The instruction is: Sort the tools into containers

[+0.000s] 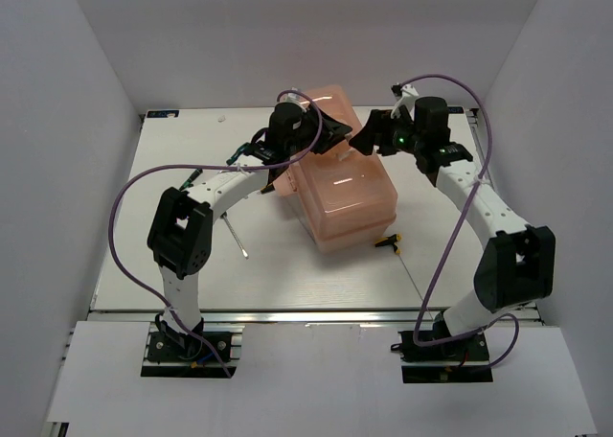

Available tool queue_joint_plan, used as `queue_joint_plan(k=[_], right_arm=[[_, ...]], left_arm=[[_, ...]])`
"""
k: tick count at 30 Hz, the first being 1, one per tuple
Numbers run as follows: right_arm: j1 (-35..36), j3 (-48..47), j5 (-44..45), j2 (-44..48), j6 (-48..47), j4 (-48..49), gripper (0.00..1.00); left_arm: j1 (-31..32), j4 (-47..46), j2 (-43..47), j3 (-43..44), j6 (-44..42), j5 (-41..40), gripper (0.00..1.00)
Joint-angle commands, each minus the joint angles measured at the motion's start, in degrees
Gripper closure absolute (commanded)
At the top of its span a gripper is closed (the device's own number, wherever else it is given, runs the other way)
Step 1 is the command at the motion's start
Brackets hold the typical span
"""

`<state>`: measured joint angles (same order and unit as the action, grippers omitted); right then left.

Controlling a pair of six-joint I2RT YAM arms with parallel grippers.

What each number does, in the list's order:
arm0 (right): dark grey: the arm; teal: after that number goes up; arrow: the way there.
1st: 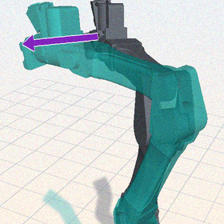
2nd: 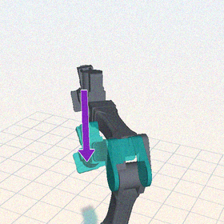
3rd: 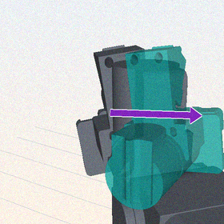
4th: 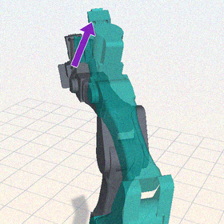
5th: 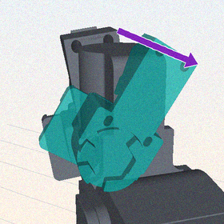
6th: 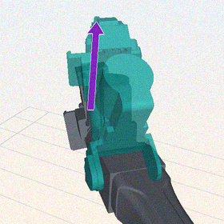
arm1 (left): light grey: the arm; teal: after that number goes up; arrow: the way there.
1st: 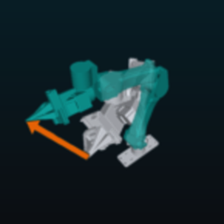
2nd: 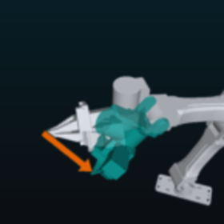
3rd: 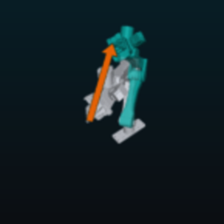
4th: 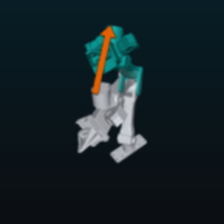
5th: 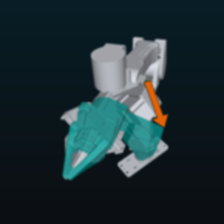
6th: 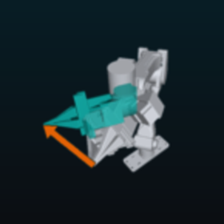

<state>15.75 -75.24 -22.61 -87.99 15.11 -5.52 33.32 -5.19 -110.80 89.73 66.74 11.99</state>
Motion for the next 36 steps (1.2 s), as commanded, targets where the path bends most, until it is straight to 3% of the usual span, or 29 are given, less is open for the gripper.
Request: queue_joint_plan(k=[1,20,26,36], right_arm=[[-0.02,-3.85,-3.84,-2.62,2.55,0.60,0.26],[3.59,-9.40,-4.72,-9.92,4.57,-6.35,0.44],[5.26,-9.75,-3.85,-9.31,3.96,-6.17,0.45],[8.86,-5.36,8.97,-3.78,-4.47,-2.83,0.45]], left_arm=[[0.26,-0.78,1.12,-1.58,-0.03,2.86,0.53],[-0.63,-4.22,0.06,-1.14,0.67,4.71,0.53],[-0.71,-4.83,0.50,-1.84,0.76,4.80,0.53],[-0.98,-5.53,1.12,-2.98,1.02,4.80,0.53]])
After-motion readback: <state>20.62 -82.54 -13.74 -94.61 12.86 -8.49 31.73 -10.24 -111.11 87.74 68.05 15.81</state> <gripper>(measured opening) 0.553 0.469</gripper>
